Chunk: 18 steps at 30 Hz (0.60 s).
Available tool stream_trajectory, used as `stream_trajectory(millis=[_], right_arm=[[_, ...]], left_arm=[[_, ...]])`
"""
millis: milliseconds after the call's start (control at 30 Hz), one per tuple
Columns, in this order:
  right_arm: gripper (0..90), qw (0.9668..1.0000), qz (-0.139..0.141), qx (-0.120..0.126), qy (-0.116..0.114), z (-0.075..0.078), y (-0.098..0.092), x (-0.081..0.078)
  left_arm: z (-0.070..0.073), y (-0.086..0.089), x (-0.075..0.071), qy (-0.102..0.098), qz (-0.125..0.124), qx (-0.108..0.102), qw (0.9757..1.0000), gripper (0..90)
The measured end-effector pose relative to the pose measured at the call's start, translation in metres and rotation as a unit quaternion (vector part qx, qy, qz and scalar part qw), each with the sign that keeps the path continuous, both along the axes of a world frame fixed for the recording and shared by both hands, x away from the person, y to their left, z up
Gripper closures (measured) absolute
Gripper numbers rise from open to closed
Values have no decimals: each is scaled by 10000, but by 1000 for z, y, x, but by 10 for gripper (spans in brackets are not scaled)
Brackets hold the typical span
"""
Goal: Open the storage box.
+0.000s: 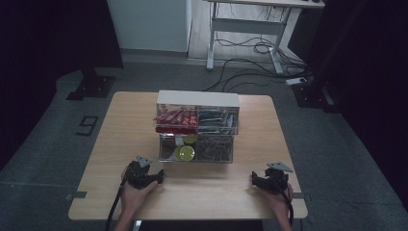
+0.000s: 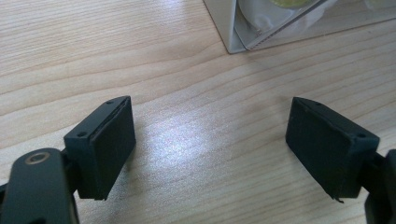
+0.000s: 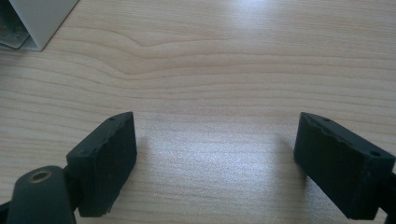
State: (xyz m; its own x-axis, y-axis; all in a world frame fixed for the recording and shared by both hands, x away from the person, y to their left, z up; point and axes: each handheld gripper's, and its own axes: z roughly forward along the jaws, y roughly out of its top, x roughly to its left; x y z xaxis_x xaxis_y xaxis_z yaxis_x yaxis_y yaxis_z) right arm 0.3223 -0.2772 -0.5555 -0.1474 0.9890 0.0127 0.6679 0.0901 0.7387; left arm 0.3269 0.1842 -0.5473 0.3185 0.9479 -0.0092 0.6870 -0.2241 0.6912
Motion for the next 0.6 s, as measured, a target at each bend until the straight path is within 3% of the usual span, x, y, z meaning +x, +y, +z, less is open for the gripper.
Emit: stream_trajectory(millis=[467,600], right_arm=[[161,10000,56,-51,-61,0,1,-2],[163,10000,21,-15,-48,0,1,-3]], left_arm=[[0,0,-3,-43,-6,-1,10000,202],[1,0,-4,-36,-6,-14,10000,258]])
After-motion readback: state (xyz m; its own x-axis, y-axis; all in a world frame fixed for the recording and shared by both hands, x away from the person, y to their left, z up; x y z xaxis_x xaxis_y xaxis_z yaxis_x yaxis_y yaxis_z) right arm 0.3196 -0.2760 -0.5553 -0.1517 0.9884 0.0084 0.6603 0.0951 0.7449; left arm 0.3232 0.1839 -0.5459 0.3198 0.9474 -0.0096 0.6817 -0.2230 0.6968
